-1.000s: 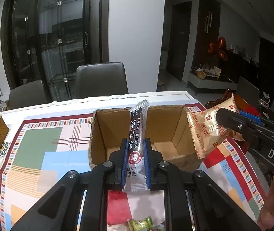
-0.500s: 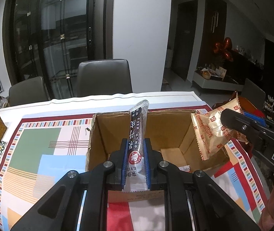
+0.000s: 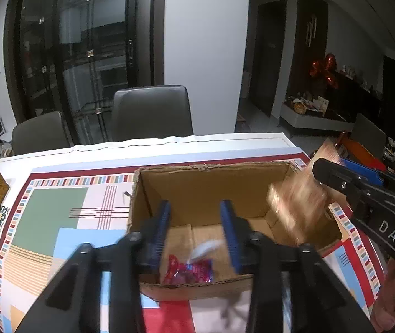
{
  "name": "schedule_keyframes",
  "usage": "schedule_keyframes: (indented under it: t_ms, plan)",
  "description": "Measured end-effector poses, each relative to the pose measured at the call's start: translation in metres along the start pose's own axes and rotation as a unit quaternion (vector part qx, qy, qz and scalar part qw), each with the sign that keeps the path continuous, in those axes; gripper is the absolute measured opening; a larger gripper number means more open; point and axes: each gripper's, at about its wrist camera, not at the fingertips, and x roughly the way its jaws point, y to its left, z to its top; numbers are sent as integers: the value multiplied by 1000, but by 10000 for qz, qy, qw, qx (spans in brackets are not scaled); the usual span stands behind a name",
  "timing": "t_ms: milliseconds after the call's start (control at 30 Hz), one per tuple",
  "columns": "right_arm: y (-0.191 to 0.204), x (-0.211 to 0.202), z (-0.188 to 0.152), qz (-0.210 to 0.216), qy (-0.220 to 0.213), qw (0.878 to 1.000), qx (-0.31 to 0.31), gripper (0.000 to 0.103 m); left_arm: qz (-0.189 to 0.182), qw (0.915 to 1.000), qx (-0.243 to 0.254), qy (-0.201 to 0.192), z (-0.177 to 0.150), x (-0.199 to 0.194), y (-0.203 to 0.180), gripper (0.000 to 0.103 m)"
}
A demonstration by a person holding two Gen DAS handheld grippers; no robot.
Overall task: Organize snacks
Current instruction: 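Open both tools to drop the bar and biscuit packet into the box, then move both open tools back down to the remaining snack pile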
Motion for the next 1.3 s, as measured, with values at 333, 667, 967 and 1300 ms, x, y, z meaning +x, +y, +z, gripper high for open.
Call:
schedule_keyframes:
  t_ms: [333,667,967,1300]
  plan:
    - [0,-9,-2,-180,-13,9998,13,52,218,9996,-155,-86,-1,-15,10,62]
    - [4,-38,-7,-274,-107,9996,-6,52,288,9992,-135,-236,-4,-47,12,62]
    - [6,-62,-16,-258,-169,9995,-17,52,311,9990,-146,-298,-15,-71,12,62]
    - [4,-80,-29,-242,-177,9995,35,52,294,9991,-71,-298,-29,-90,4,62]
